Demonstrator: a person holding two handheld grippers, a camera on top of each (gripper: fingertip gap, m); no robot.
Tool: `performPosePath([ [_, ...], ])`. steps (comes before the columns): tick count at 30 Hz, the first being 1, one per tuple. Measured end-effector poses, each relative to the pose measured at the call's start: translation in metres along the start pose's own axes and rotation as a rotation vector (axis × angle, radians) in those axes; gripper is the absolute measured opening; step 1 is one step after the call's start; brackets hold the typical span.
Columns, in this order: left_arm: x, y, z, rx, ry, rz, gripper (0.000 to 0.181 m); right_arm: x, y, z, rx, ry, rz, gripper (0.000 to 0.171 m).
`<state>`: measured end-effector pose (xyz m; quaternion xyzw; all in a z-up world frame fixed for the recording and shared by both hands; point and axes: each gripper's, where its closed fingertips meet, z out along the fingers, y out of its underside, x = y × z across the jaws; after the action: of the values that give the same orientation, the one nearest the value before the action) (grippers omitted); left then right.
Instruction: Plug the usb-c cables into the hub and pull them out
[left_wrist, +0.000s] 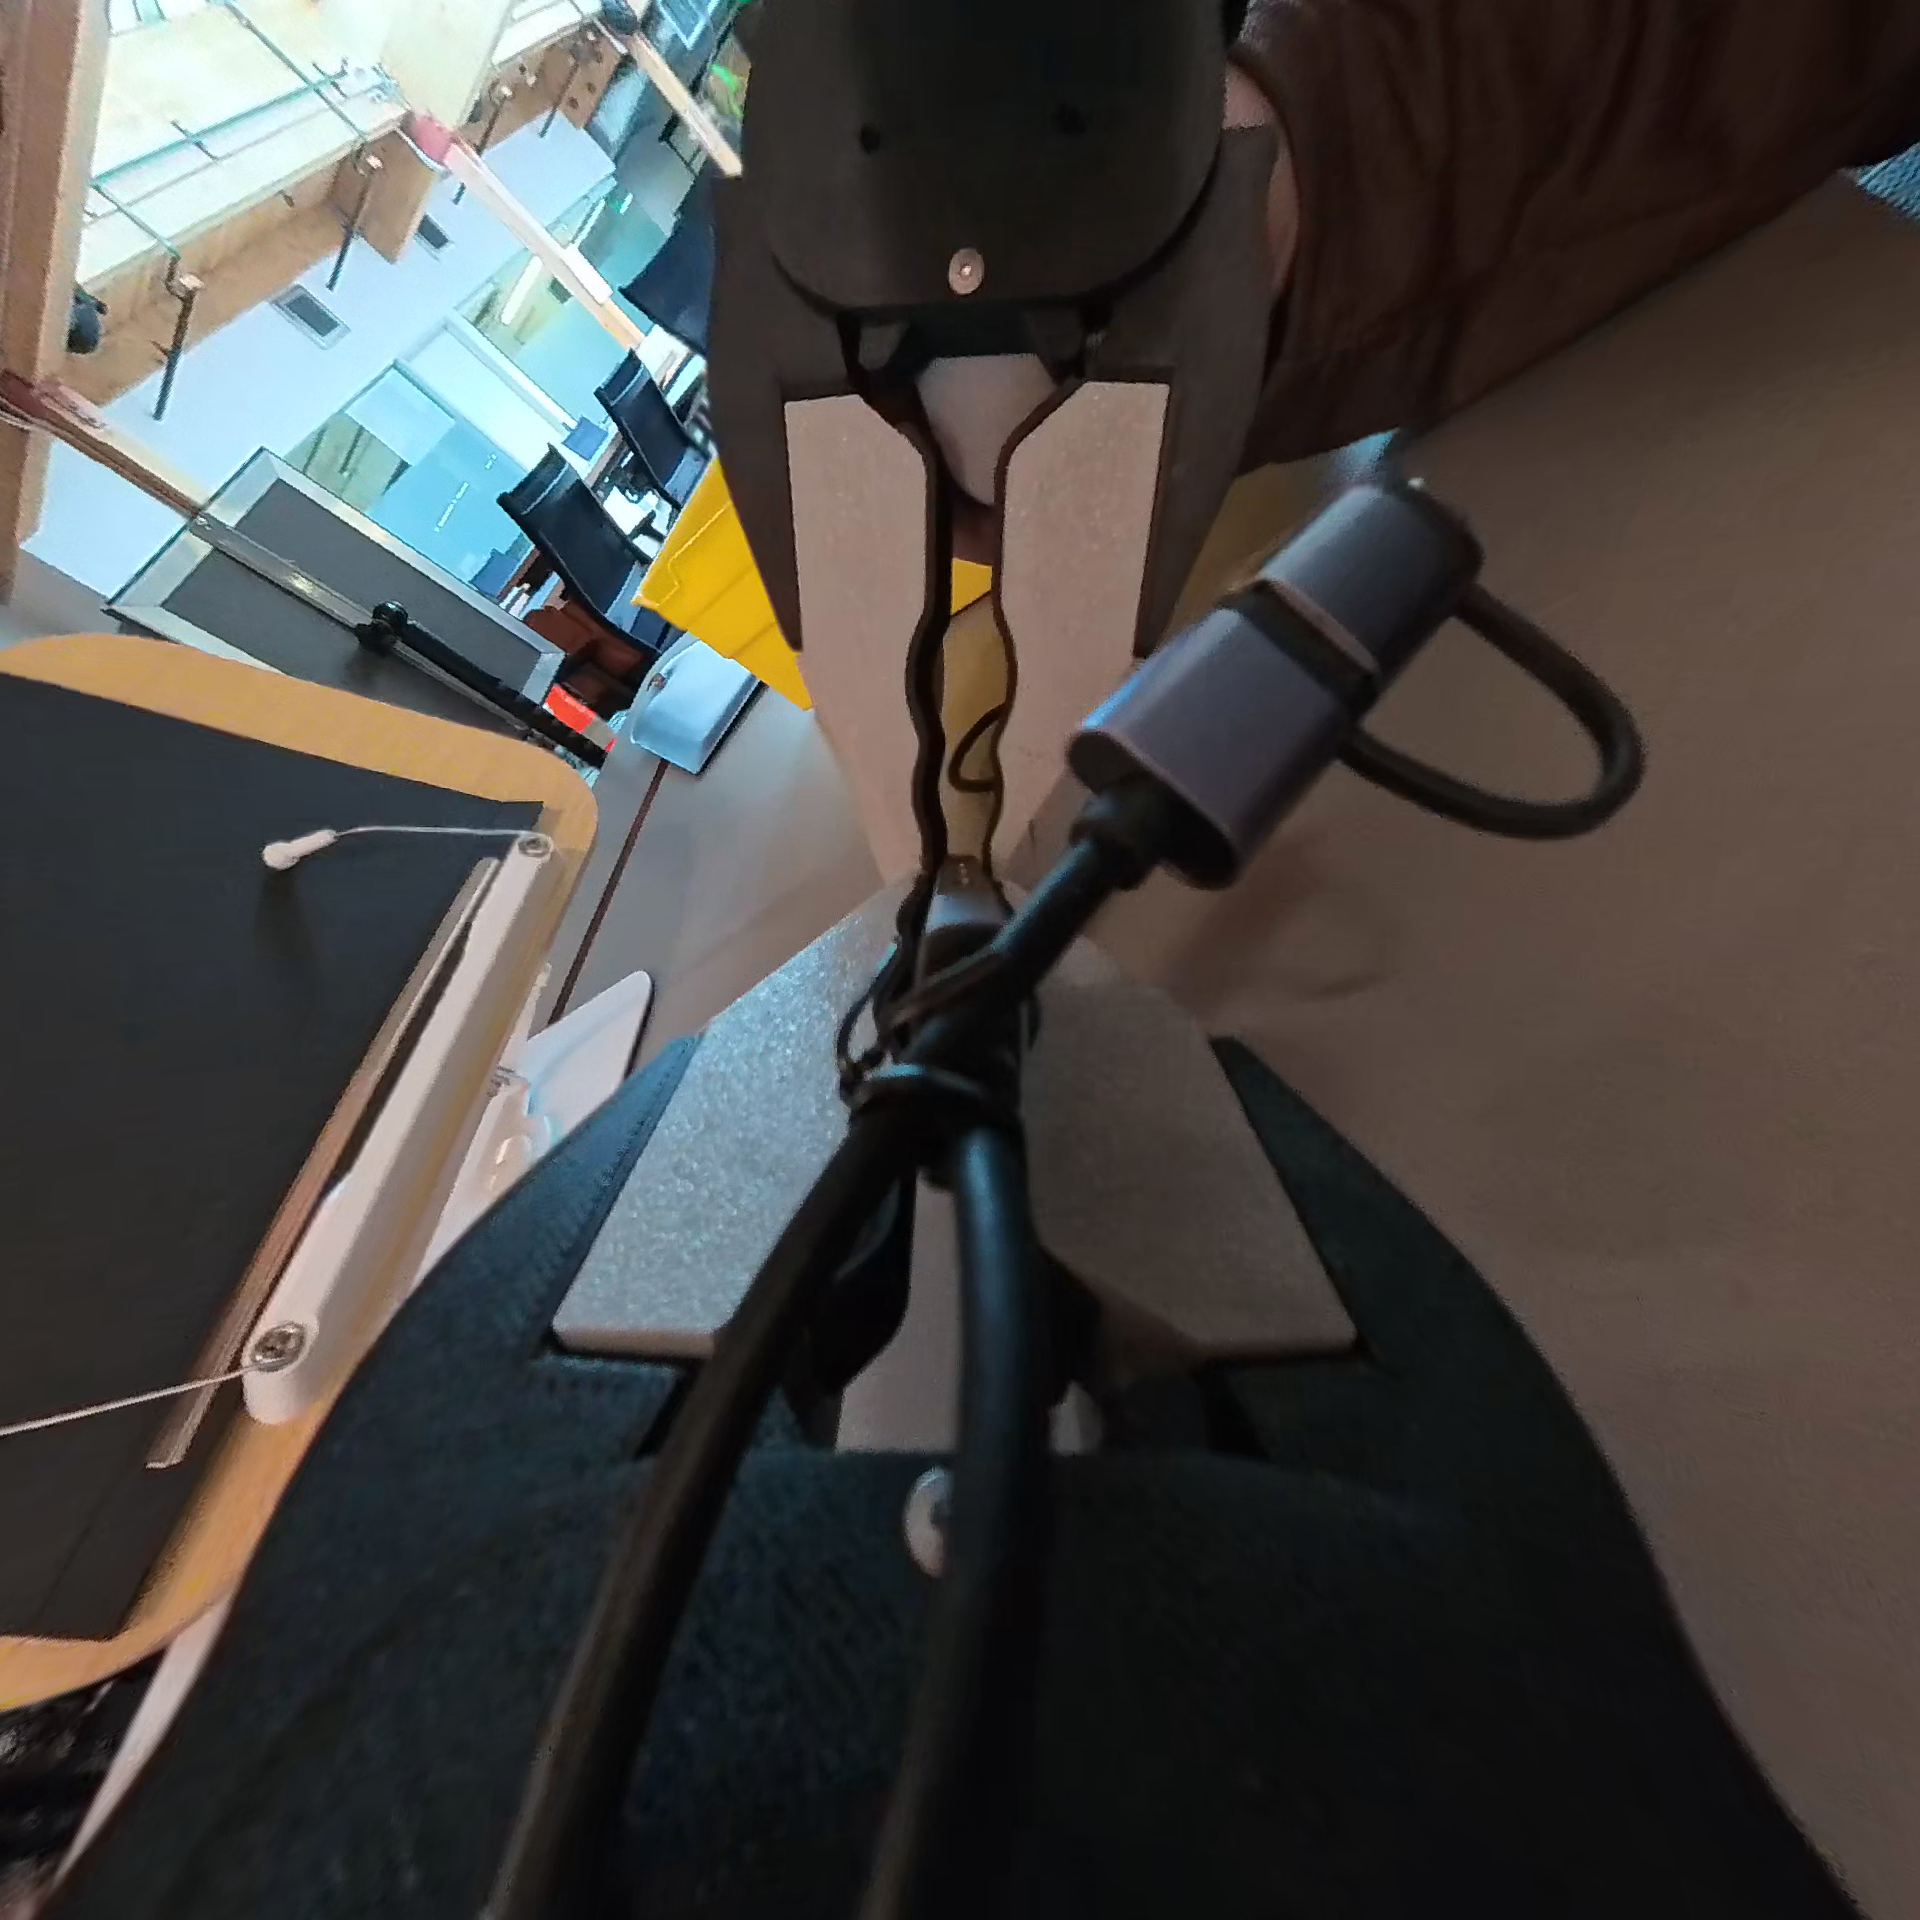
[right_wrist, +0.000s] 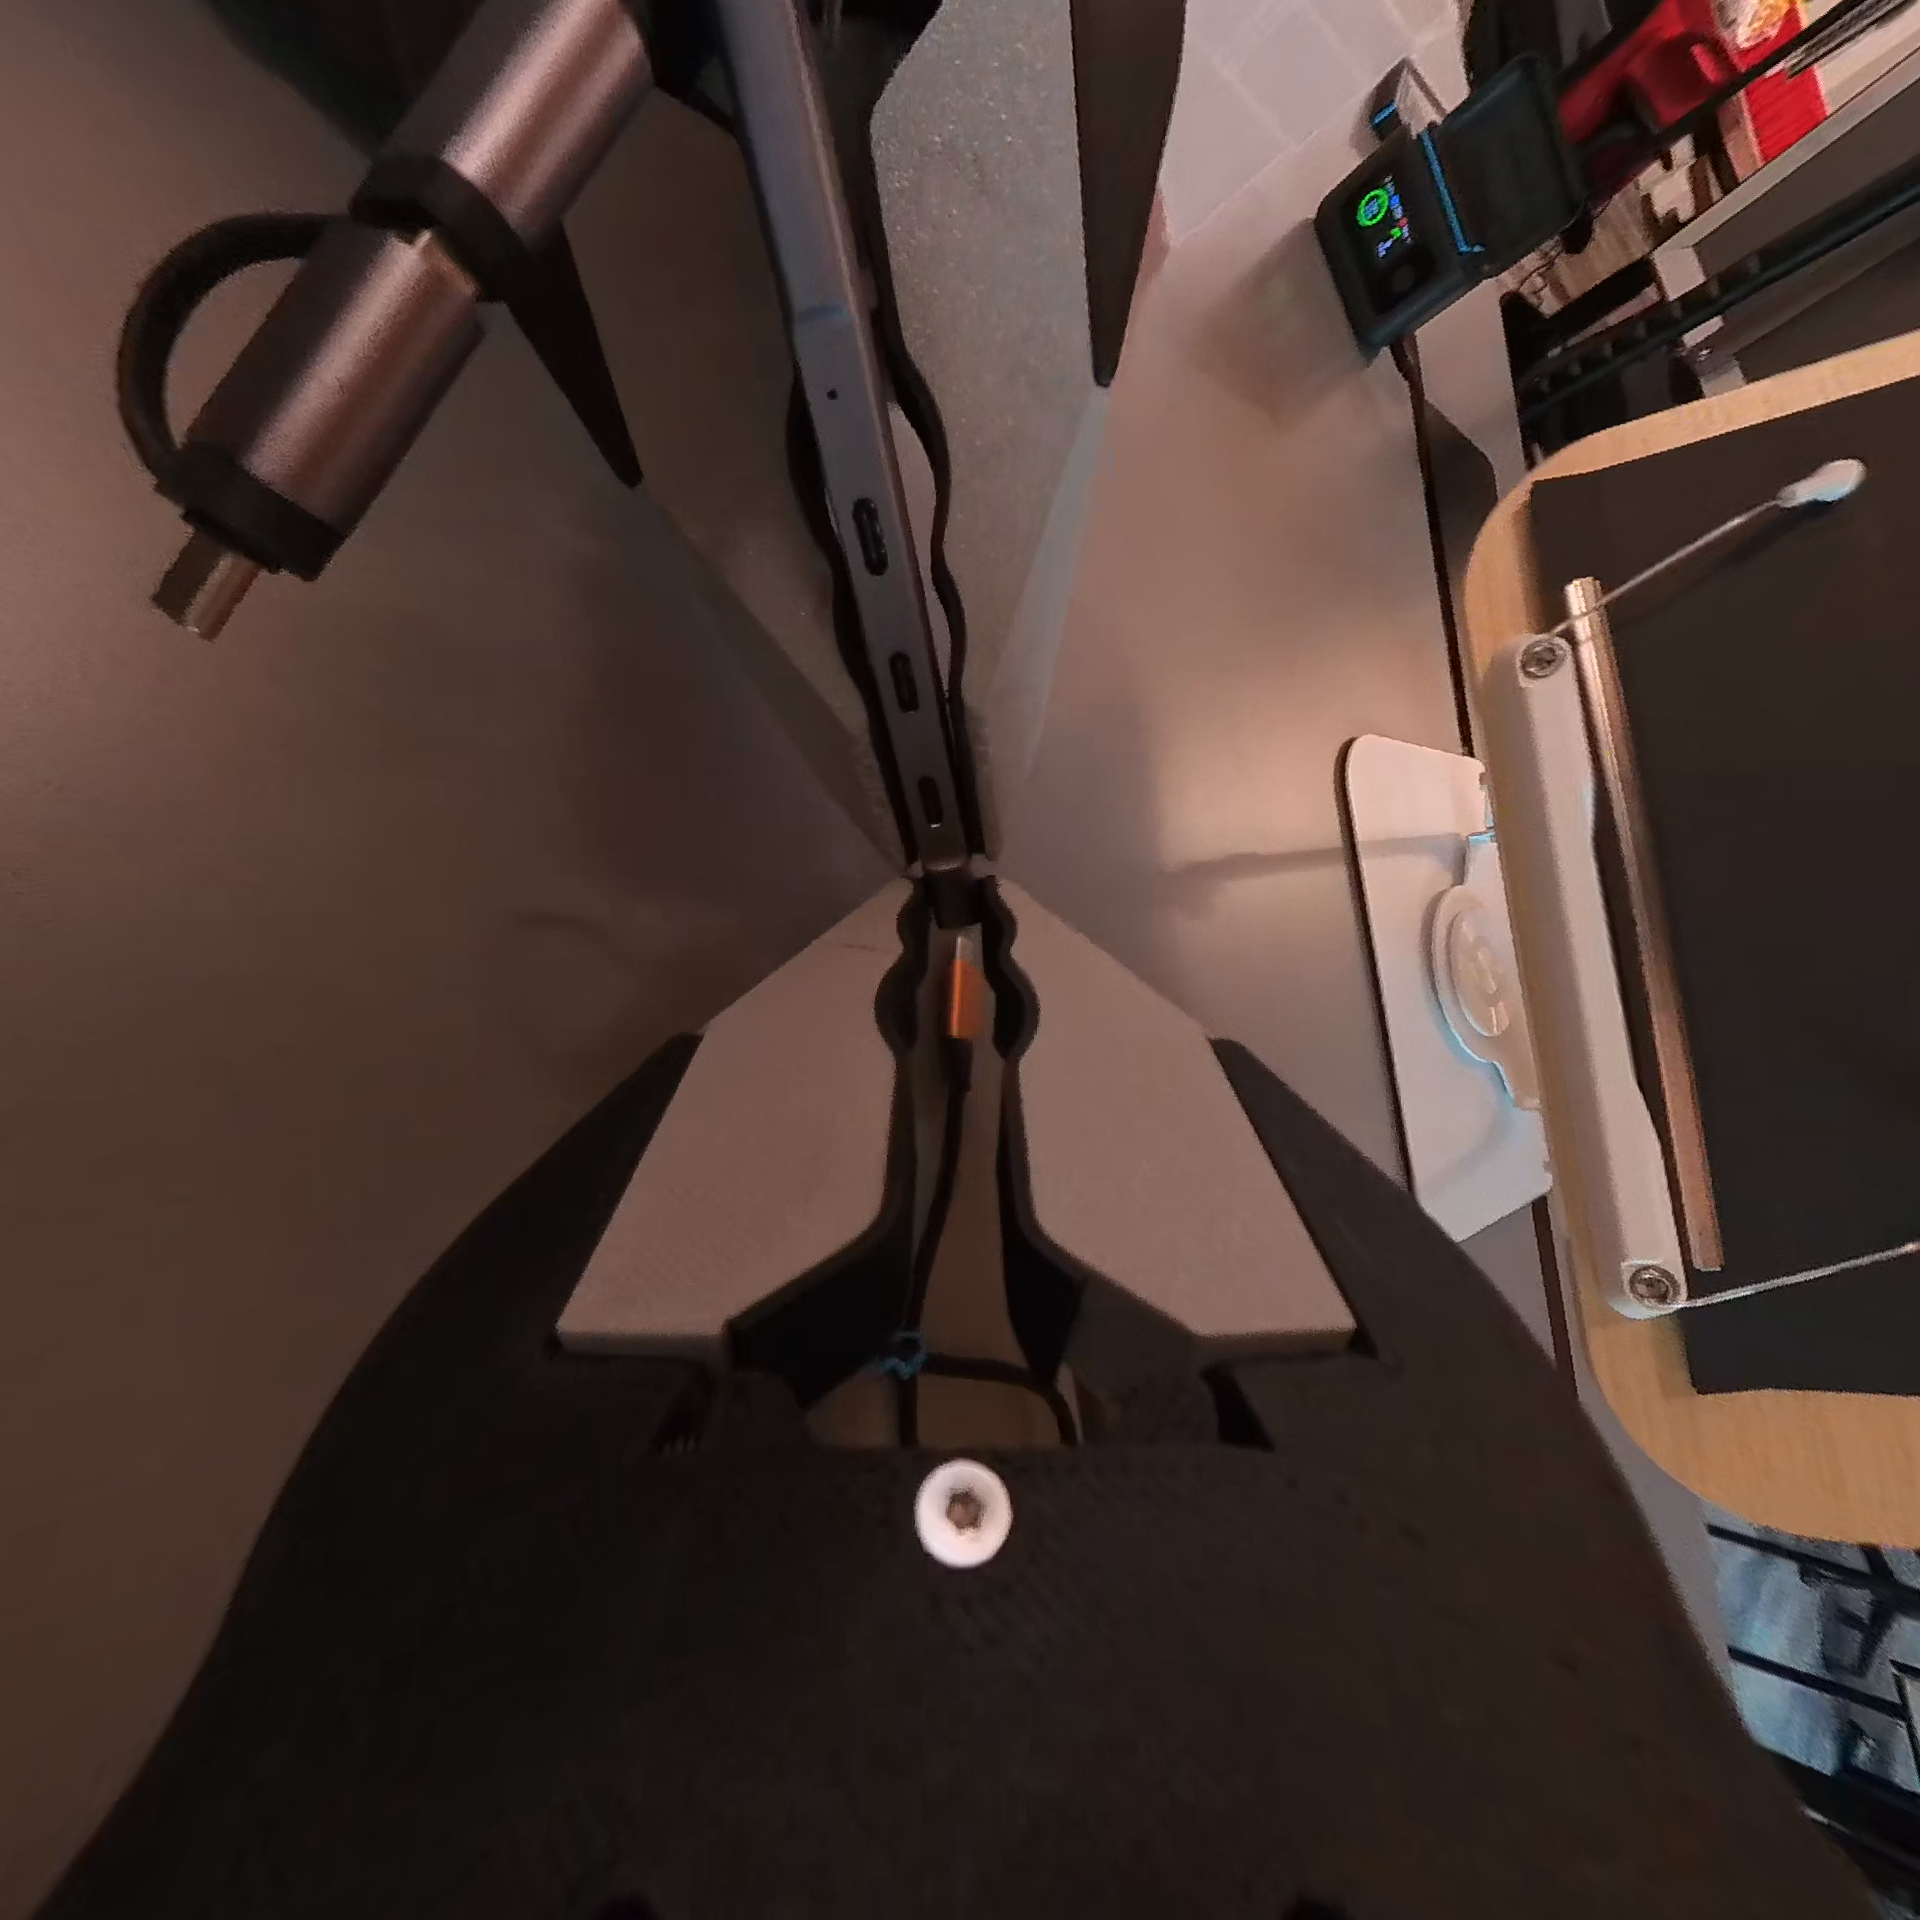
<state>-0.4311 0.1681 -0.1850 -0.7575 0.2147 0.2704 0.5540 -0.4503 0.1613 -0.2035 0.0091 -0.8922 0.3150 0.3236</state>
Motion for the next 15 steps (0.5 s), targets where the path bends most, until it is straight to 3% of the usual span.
performPosePath([
  [3, -0.011, 0.003, -0.003, -0.037, -0.04, 0.012, 0.007, 0.012, 0.005, -0.006, 0.027, 0.011, 0.08, 0.008],
  [6, -0.025, 0.018, -0.009, -0.088, -0.102, 0.036, 0.008, 0.03, 0.027, -0.008, -0.003, -0.006, 0.286, 0.023],
  [10, -0.036, 0.042, -0.01, -0.191, -0.175, 0.132, 0.008, 0.017, 0.043, -0.001, -0.014, -0.226, 0.582, 0.058],
  [12, -0.035, 0.046, -0.008, -0.205, -0.179, 0.154, 0.008, 0.005, 0.045, 0.004, -0.031, -0.332, 0.664, 0.052],
  [15, -0.036, 0.051, -0.006, -0.227, -0.19, 0.194, 0.008, 0.002, 0.056, 0.013, -0.072, -0.345, 0.714, 0.03],
])
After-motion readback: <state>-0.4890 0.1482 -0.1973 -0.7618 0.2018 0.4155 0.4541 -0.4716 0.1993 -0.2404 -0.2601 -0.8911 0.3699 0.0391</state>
